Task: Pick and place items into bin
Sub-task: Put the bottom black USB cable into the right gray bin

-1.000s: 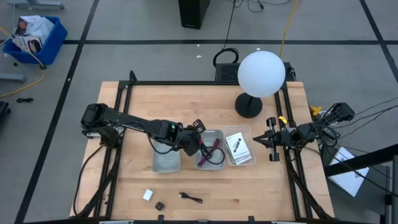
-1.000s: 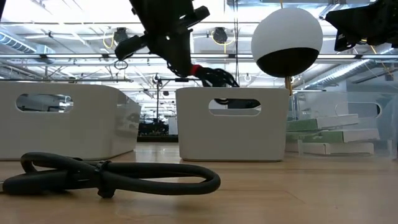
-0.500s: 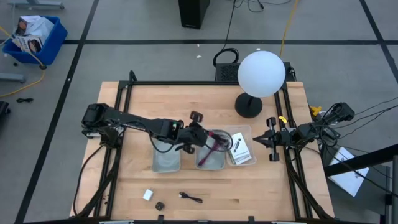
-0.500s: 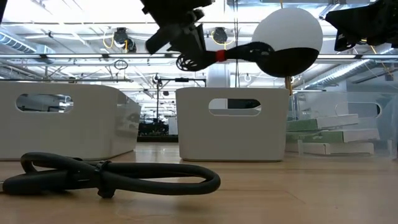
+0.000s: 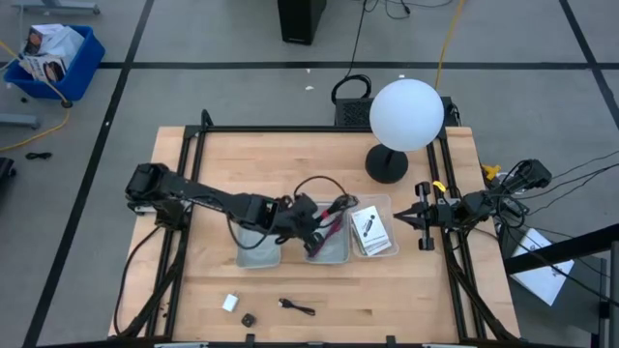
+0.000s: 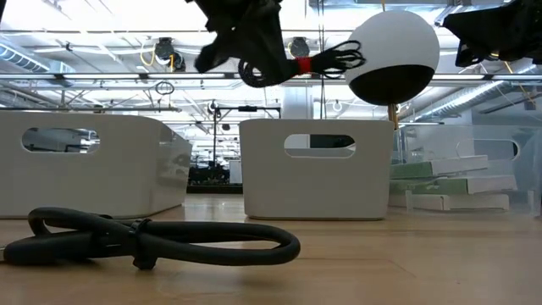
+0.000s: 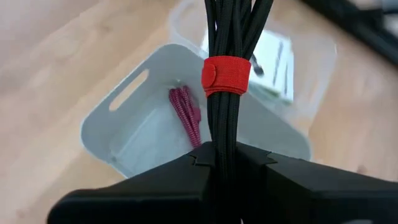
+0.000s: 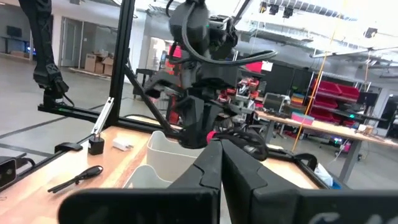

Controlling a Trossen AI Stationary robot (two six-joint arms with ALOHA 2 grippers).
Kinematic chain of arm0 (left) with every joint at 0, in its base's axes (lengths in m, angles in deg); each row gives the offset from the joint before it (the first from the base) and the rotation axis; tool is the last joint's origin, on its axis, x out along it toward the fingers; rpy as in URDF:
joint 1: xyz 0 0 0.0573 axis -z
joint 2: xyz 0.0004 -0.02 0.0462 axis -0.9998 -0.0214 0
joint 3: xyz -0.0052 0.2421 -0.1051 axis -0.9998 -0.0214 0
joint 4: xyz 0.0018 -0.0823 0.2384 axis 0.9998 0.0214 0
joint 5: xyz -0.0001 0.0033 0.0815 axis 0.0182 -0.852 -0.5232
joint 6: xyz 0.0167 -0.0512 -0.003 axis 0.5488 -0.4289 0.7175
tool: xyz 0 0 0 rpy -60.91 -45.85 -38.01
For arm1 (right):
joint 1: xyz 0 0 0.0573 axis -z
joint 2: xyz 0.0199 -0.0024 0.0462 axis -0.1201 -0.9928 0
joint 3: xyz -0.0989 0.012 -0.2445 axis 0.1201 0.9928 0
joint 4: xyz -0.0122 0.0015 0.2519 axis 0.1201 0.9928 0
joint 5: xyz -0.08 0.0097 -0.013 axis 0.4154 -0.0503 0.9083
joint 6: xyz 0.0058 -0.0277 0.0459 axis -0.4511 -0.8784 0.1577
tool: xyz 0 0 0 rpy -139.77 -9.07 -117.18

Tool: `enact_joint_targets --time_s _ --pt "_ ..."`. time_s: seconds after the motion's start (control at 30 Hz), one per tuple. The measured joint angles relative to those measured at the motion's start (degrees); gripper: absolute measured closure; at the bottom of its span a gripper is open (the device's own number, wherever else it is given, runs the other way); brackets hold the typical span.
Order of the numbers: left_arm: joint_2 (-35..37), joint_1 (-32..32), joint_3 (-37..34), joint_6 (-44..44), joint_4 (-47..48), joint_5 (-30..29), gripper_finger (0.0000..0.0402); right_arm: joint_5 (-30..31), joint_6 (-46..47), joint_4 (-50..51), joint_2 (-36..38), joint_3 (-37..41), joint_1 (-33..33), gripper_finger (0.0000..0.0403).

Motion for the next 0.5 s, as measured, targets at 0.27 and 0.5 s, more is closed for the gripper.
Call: enact_joint_targets --time_s 0.27,0.5 --pt "-2.53 3.53 0.01 -24.13 -2.79 -8.65 0.0375 0.07 -3.34 -1.85 0.02 0.00 0.02 0.0403" --pt "-8.92 4.71 0.04 -25.93 -10.18 -5.16 0.0375 -0.17 -4.00 -1.49 0.00 0.00 0.02 0.0403"
